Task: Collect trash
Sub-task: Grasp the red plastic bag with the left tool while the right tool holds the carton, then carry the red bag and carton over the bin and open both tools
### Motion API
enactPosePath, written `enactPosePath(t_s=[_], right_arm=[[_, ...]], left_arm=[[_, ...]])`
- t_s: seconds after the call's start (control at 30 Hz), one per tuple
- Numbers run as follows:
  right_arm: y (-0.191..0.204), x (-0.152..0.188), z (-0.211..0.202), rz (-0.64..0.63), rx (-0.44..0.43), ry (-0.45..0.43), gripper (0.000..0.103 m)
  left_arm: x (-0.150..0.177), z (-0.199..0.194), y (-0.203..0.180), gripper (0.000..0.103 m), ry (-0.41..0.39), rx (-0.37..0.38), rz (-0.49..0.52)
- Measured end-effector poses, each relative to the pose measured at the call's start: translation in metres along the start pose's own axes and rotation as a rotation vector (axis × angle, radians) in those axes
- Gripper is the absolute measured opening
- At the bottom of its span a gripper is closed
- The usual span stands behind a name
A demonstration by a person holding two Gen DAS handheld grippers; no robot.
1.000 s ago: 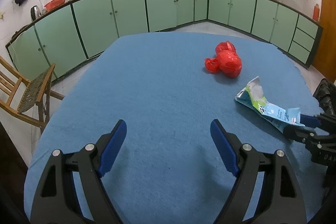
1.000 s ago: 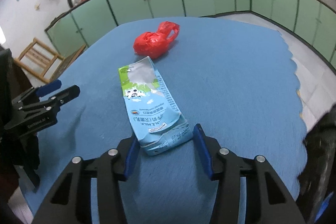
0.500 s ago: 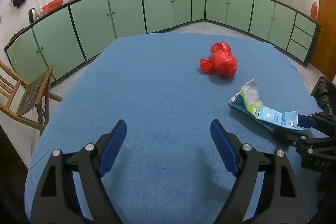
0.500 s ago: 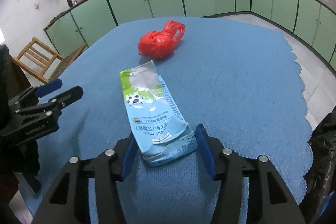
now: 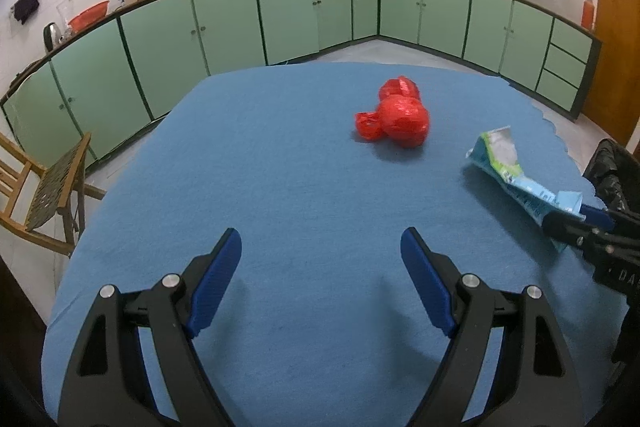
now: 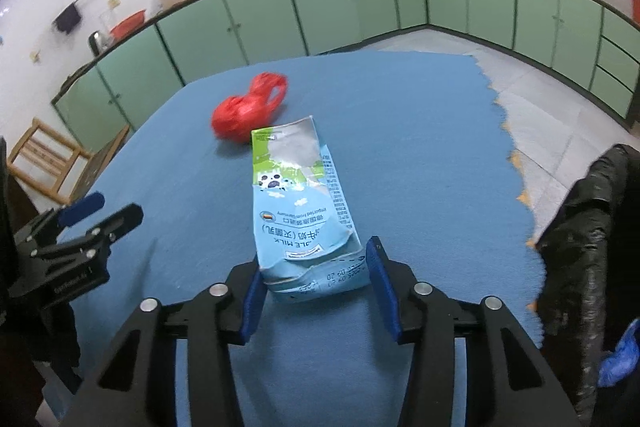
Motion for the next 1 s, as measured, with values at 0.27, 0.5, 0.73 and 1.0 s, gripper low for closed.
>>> enactPosePath(t_s=[0.27,0.5,0.73,1.0], right_arm=[[-0.029,-0.027,0.001,0.045,0.053,-0.049,0.047],[-0.042,-0.046,0.017,0.051,0.104,-0.056,0.047],[-0.046,-0.053,0.029,0.061,0.110,-0.056,0.047],[-0.045,-0.055,0.019,0.058,0.148,-0.054,0.047]], left_arm=[[-0.032,0.023,-0.023,0.079,-0.029,0.044,0.015],[-0.072,0.064,-0.041,0.079,-0.048,0.062,0.045],[-0.093,0.112,-0.054,0.079,0.028,0.081,0.062],[-0.080,0.124,-0.061,0.030,0.102,0.138,0.048]])
Point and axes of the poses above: each gripper's, at about its wrist camera, not at the fingertips, and z roughly the way its jaws point, y to its left, x to its underside, the point moved 6 cm from there along z, roughly the way its jaws point, and after that the axes turned 2 degrees about -y, right-handed, at the moved point
